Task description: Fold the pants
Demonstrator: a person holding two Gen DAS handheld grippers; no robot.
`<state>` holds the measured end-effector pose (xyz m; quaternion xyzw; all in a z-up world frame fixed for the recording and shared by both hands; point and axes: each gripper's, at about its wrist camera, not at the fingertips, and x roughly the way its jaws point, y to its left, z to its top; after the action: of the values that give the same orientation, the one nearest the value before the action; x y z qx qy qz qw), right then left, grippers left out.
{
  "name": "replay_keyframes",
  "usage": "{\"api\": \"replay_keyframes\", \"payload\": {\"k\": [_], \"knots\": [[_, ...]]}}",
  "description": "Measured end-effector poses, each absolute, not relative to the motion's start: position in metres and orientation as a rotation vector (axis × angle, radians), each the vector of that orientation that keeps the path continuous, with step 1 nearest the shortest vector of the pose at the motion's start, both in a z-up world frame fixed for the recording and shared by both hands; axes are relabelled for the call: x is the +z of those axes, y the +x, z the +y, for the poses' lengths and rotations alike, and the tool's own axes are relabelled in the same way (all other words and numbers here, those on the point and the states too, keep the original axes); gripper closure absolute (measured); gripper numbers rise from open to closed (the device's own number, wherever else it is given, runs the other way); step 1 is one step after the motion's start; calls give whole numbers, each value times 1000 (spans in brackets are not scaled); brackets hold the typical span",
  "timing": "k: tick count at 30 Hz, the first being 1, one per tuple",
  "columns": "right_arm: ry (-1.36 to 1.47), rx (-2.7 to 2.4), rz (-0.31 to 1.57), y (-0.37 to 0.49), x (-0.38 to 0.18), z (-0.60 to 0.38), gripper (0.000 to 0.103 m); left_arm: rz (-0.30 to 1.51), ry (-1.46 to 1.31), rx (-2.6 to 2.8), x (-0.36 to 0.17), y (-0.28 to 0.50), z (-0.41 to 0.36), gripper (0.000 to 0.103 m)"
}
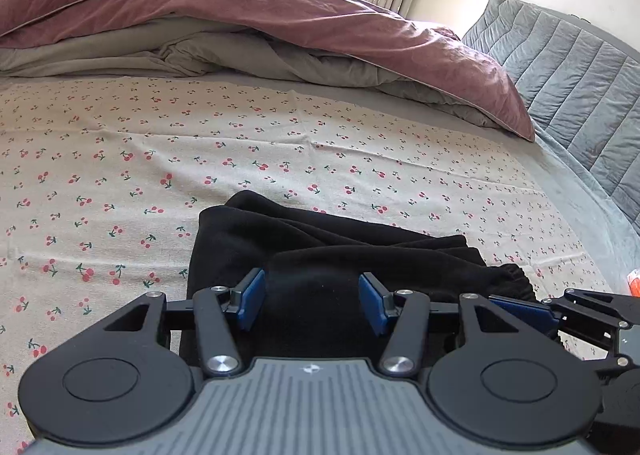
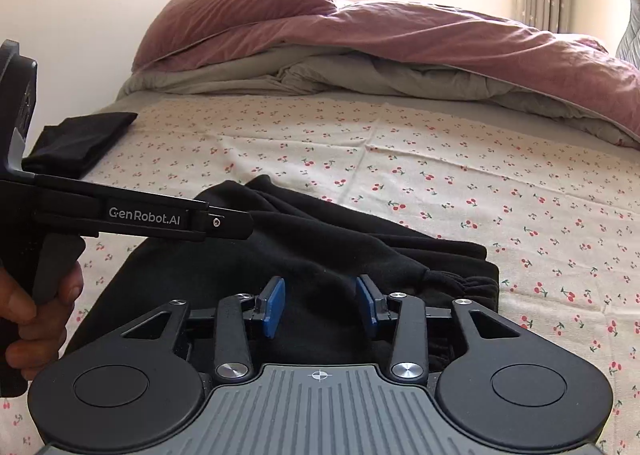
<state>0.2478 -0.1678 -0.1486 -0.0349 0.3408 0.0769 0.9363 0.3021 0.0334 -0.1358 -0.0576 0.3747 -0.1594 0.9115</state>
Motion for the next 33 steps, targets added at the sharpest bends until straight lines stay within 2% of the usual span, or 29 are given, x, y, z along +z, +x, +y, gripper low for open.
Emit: {"api": "replay_keyframes", "payload": {"k": [6, 16, 28, 33], "knots": [[-105, 160, 728, 224, -161, -172, 59, 733, 29, -226, -142, 266, 22, 45], [-104, 131, 782, 220, -176, -167, 59, 702, 150, -166, -153, 253, 11, 44], [-193, 130, 778, 204, -178, -157, 59, 714, 180, -140, -154, 235, 14, 43], [-214, 127, 773, 205, -188, -154, 58, 735, 178, -145, -166, 230, 25, 32]]}}
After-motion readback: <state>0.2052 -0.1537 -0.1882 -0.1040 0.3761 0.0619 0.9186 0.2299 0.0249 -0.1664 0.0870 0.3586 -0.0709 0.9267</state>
